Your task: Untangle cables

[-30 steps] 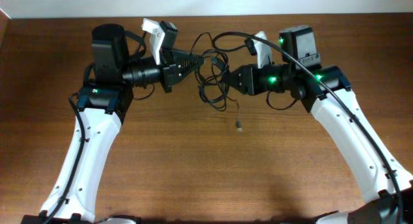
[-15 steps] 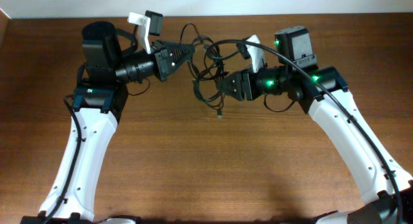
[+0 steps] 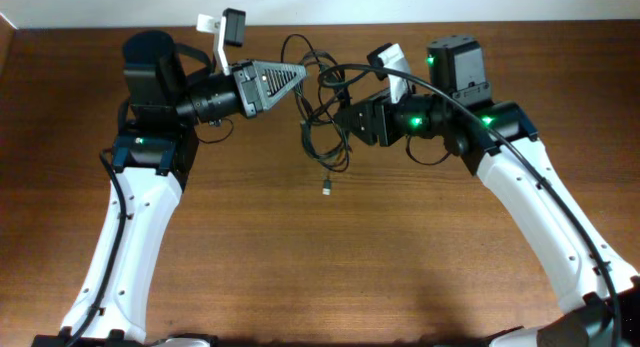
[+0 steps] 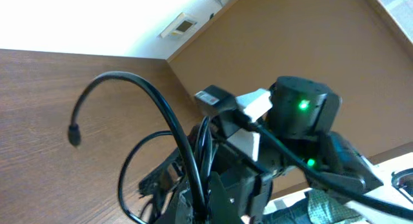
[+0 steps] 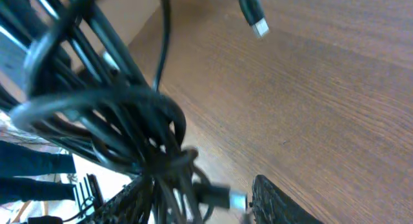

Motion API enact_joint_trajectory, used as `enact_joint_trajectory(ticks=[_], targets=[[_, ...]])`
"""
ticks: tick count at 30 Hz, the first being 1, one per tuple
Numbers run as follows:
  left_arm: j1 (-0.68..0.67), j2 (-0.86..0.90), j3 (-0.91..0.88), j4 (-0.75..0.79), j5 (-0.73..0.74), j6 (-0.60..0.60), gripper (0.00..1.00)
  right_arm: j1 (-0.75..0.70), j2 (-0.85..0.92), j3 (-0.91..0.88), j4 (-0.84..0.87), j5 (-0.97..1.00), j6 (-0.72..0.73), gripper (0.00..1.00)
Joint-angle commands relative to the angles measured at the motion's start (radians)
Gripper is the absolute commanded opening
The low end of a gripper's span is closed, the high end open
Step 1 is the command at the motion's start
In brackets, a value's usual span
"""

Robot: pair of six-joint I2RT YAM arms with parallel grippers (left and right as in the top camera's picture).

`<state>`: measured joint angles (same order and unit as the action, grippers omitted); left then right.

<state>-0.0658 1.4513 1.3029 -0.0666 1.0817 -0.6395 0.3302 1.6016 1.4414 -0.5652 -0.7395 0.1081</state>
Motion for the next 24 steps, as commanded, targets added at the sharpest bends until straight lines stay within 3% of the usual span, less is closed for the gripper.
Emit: enact_joint_trajectory(ticks=[1,4,6,13,16,19,21,24], targets=[[0.003,-0.006,0.002,0.021,0.030,-0.061,0.00,0.012,0.027,0.016,0.041,-0.107,-0.029,0.45],[0.003,-0.006,0.002,0.021,0.045,-0.072,0.00,0.021,0.027,0.016,0.101,-0.163,-0.086,0.14],[0.003,-0.006,0.002,0.021,0.046,-0.072,0.00,0.024,0.027,0.016,0.101,-0.200,-0.139,0.04],[0.003,-0.006,0.002,0.020,-0.018,-0.070,0.00,0.023,0.026,0.016,0.024,-0.250,-0.187,0.04],[0.003,-0.006,0.002,-0.034,-0.207,-0.067,0.02,0.023,0.026,0.016,-0.056,-0.325,-0.206,0.04],[0.003,-0.006,0.002,-0.180,-0.473,-0.068,0.10,0.023,0.026,0.016,-0.112,-0.484,-0.270,0.04],[0.002,-0.003,0.002,-0.303,-0.644,-0.068,0.23,0.023,0.026,0.016,-0.130,-0.509,-0.269,0.04],[0.002,0.006,0.002,-0.373,-0.667,-0.067,0.75,0.023,0.026,0.016,-0.134,-0.505,-0.270,0.04]])
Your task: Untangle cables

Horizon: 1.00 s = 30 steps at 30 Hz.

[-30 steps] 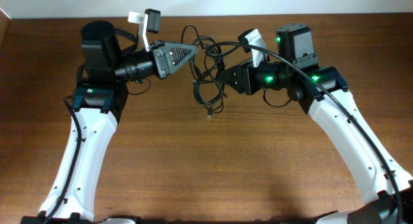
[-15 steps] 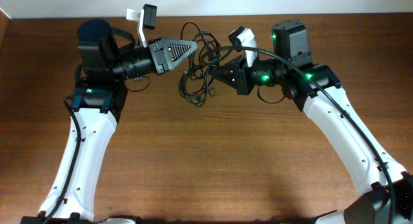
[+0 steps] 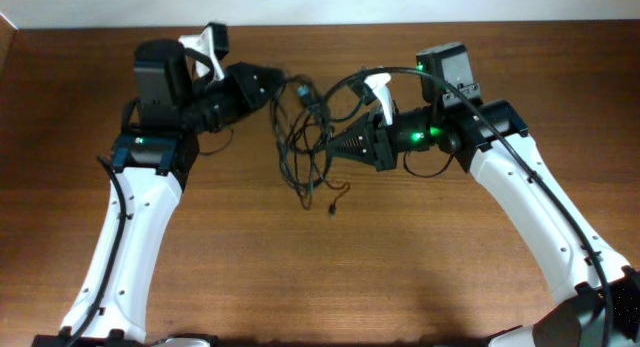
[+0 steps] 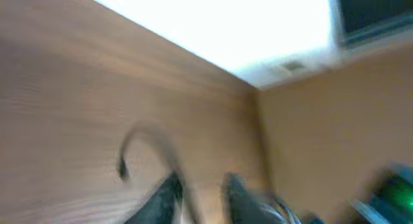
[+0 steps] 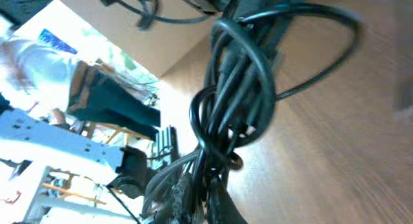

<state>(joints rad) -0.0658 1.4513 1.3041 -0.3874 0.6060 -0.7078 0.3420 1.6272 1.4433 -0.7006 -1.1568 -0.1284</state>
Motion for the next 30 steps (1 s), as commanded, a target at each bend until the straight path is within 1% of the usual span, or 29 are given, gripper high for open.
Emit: enact_joint_trajectory(ticks=[1,2,3,4,6,7,8,9,10,13,15,17,19,20,21,23,25,26,27,29,30], targets=[[0.002,0.008,0.001,-0.072,-0.192,0.002,0.90,0.011,0.001,0.014,0.002,-0.083,-0.033,0.04],[0.002,0.009,0.001,-0.097,-0.192,0.020,0.99,0.011,0.001,0.014,0.000,-0.070,-0.032,0.04],[0.002,0.009,0.001,-0.108,-0.180,0.085,0.99,0.011,0.001,0.014,-0.001,-0.050,-0.032,0.04],[0.002,0.009,0.001,-0.108,-0.149,0.178,0.99,0.011,0.001,0.014,-0.003,-0.023,-0.023,0.04],[0.002,0.009,0.001,-0.120,-0.044,0.425,0.99,0.011,0.001,0.014,-0.003,0.061,0.043,0.04],[0.003,0.009,0.001,-0.135,-0.004,0.554,0.99,0.011,0.001,0.014,-0.004,0.130,0.099,0.04],[0.003,0.009,0.001,-0.145,0.002,0.621,0.99,0.011,0.001,0.014,-0.008,0.180,0.137,0.04],[0.003,0.009,0.001,-0.146,0.002,0.661,0.99,0.011,0.001,0.014,-0.012,0.225,0.164,0.04],[0.003,0.009,0.001,-0.146,0.003,0.725,0.99,0.011,0.001,0.014,-0.026,0.277,0.175,0.04],[0.002,0.008,0.001,-0.148,0.020,0.864,0.99,0.011,0.001,0.014,-0.064,0.364,0.196,0.04],[0.002,0.008,0.001,-0.147,0.020,0.909,1.00,0.011,0.001,0.014,-0.089,0.408,0.196,0.04],[0.002,0.008,0.001,-0.146,0.039,0.918,1.00,0.010,0.001,0.014,-0.103,0.428,0.197,0.04],[0.002,0.008,0.001,-0.169,0.143,0.990,1.00,0.010,0.001,0.014,-0.104,0.429,0.197,0.04],[-0.003,0.008,0.001,-0.202,0.192,1.046,0.99,0.010,0.001,0.014,-0.104,0.429,0.197,0.04],[-0.011,0.008,0.001,-0.229,0.190,1.068,0.98,0.010,0.001,0.014,-0.104,0.428,0.198,0.04],[-0.043,0.009,-0.002,-0.282,0.141,1.080,0.92,0.010,0.001,0.014,-0.105,0.424,0.223,0.04],[-0.080,0.011,-0.013,-0.286,0.129,1.080,0.90,0.011,0.001,0.014,-0.108,0.403,0.223,0.04],[-0.107,0.016,-0.018,-0.276,0.122,1.080,0.87,0.011,0.001,0.014,-0.108,0.389,0.223,0.04],[-0.127,0.019,-0.020,-0.264,0.103,1.080,0.88,0.011,0.001,0.014,-0.108,0.373,0.223,0.04],[-0.174,0.034,-0.021,-0.224,0.045,1.080,0.99,0.011,0.001,0.014,-0.108,0.336,0.223,0.04],[-0.193,0.042,-0.021,-0.207,0.019,1.079,0.99,0.011,0.001,0.014,-0.108,0.325,0.223,0.04]])
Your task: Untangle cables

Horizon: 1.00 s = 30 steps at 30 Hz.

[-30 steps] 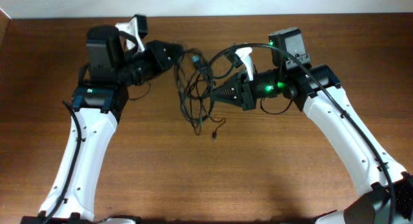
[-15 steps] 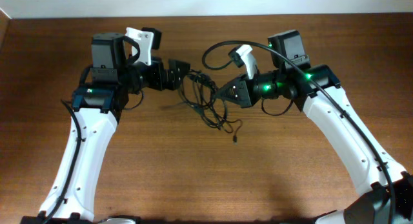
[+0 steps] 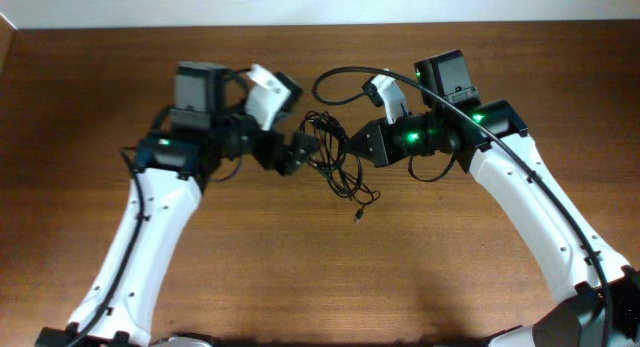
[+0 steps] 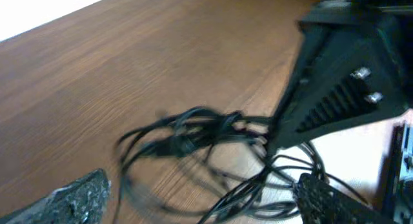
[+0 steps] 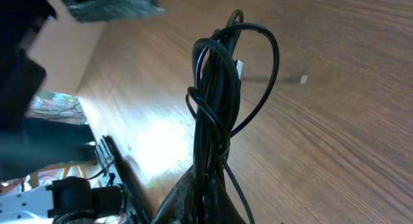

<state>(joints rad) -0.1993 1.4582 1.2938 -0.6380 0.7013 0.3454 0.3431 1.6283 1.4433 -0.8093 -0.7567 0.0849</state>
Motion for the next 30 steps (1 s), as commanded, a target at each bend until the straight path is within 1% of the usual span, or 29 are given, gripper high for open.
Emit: enact_joint_trajectory(ticks=[1,3,5,7,8,9,11,12,13,16,20,21,23,24,25,26,27,28,29,30], targets=[[-0.072,0.044,-0.010,0.055,-0.100,0.024,0.99,0.010,0.000,0.014,-0.001,-0.084,0.009,0.04],[-0.116,0.093,-0.010,0.103,-0.237,-0.056,0.98,0.010,0.000,0.014,-0.012,-0.105,0.008,0.04],[-0.125,0.121,-0.010,0.137,-0.278,-0.092,0.77,0.010,0.000,0.014,-0.025,-0.105,0.001,0.04],[-0.122,0.132,-0.010,0.173,-0.280,-0.100,0.51,0.010,0.000,0.014,-0.039,-0.104,-0.002,0.04],[-0.116,0.133,-0.010,0.191,-0.280,-0.103,0.35,0.010,0.000,0.014,-0.047,-0.105,-0.005,0.04],[-0.110,0.133,-0.010,0.205,-0.280,-0.110,0.24,0.010,0.000,0.014,-0.055,-0.106,-0.011,0.04],[-0.100,0.134,-0.010,0.226,-0.280,-0.113,0.08,0.010,-0.001,0.014,-0.073,-0.136,-0.045,0.04],[-0.099,0.136,-0.010,0.227,-0.280,-0.113,0.02,0.010,-0.003,0.014,-0.077,-0.174,-0.064,0.04],[-0.099,0.140,-0.010,0.225,-0.279,-0.113,0.00,0.010,-0.006,0.014,-0.077,-0.189,-0.074,0.04],[-0.101,0.164,-0.010,0.227,-0.279,-0.115,0.00,0.010,-0.021,0.014,-0.077,-0.193,-0.079,0.04],[-0.092,0.178,-0.010,0.227,-0.280,-0.146,0.00,0.009,-0.025,0.014,-0.074,-0.188,-0.096,0.04],[-0.085,0.178,-0.010,0.227,-0.279,-0.159,0.00,0.009,-0.025,0.014,-0.073,-0.171,-0.096,0.04],[-0.067,0.178,-0.010,0.237,-0.279,-0.223,0.00,0.009,-0.025,0.014,-0.073,-0.129,-0.095,0.04],[-0.053,0.177,-0.010,0.245,-0.271,-0.269,0.05,0.009,-0.025,0.014,-0.074,-0.102,-0.094,0.04],[-0.039,0.175,-0.010,0.249,-0.241,-0.290,0.13,0.009,-0.025,0.014,-0.073,-0.078,-0.080,0.04],[-0.018,0.169,-0.009,0.249,-0.160,-0.288,0.21,0.009,-0.025,0.014,-0.073,-0.069,-0.069,0.04],[-0.008,0.166,-0.009,0.249,-0.117,-0.288,0.30,0.009,-0.025,0.014,-0.074,-0.070,-0.069,0.04],[0.016,0.163,-0.009,0.247,-0.004,-0.287,0.46,0.009,-0.025,0.014,-0.074,-0.070,-0.069,0.04],[0.027,0.163,-0.009,0.241,0.056,-0.277,0.67,0.009,-0.025,0.014,-0.074,-0.071,-0.069,0.04],[0.034,0.163,-0.010,0.228,0.098,-0.261,0.78,0.009,-0.025,0.014,-0.074,-0.071,-0.069,0.04]])
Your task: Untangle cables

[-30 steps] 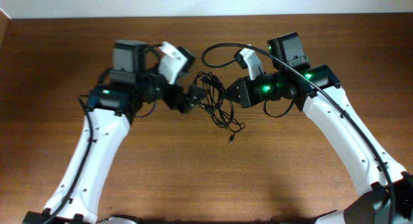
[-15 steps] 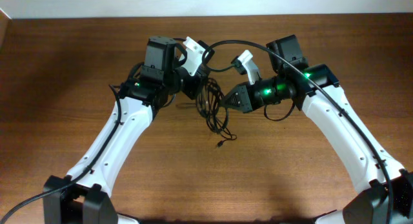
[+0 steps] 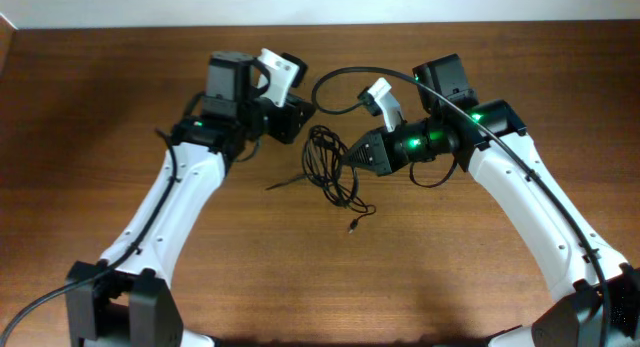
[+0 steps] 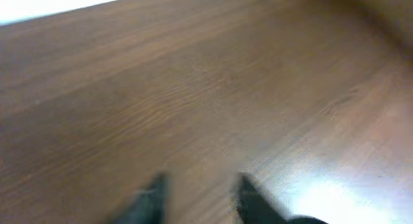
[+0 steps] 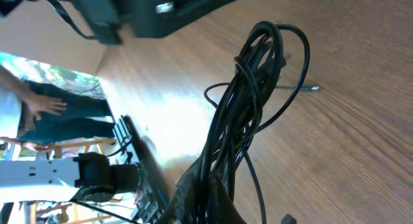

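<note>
A tangled bundle of thin black cables point(image 3: 326, 165) hangs over the wooden table, its loose plug end point(image 3: 352, 227) trailing toward the front. My right gripper point(image 3: 358, 153) is shut on the bundle's right side. In the right wrist view, the gripper point(image 5: 213, 199) pinches the strands at the bottom, and the looped bundle point(image 5: 258, 101) stretches away from it. Up and to the left of the bundle, my left gripper point(image 3: 298, 115) is apart from it. The blurred left wrist view shows its gripper point(image 4: 200, 201) open over bare wood.
The brown table point(image 3: 300, 287) ends at a white wall along the far edge. A thick black arm cable point(image 3: 345, 77) arcs between the two wrists. A thin straight cable end point(image 3: 285, 180) lies left of the bundle.
My left gripper was open right beside the bundle's left side; now it sits farther back, away from the cables, which no longer show in its view. The right gripper still holds the bundle.
At first the bundle was raised between both grippers near the back of the table. Then the arms stood wider apart with the cables strung between them. Later the left gripper was open next to the bundle. Now only the right gripper holds it.
</note>
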Motion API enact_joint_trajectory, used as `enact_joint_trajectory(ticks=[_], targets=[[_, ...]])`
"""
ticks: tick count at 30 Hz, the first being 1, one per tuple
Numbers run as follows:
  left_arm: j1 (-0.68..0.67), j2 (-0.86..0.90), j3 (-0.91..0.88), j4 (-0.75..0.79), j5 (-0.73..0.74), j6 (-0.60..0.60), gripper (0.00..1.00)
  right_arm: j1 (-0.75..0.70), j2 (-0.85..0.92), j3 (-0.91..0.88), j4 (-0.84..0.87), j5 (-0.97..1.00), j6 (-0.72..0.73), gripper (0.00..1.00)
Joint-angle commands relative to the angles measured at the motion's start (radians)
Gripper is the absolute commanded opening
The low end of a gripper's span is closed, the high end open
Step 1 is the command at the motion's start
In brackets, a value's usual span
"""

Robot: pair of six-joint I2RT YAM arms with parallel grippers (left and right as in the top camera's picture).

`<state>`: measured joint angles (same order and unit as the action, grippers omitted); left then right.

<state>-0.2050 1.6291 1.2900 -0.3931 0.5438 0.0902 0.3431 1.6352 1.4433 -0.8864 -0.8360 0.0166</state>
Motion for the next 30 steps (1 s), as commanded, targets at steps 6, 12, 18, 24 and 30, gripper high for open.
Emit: enact_joint_trajectory(ticks=[6,12,18,24,30], targets=[[0.028,-0.008,-0.021,-0.145,0.151,0.035,0.89,0.009,-0.032,0.014,0.019,-0.025,-0.001,0.04],[0.029,-0.008,-0.021,-0.140,0.148,0.030,0.99,0.009,-0.032,0.014,0.027,-0.055,-0.001,0.04],[0.027,0.004,-0.030,-0.140,0.148,0.030,0.98,0.009,-0.032,0.014,0.029,-0.055,0.000,0.04],[0.001,0.051,-0.030,-0.139,0.149,0.014,0.76,0.009,-0.032,0.014,0.031,-0.081,-0.001,0.04],[-0.042,0.056,-0.030,-0.138,0.150,0.015,0.73,0.009,-0.032,0.014,0.033,-0.081,-0.001,0.04]])
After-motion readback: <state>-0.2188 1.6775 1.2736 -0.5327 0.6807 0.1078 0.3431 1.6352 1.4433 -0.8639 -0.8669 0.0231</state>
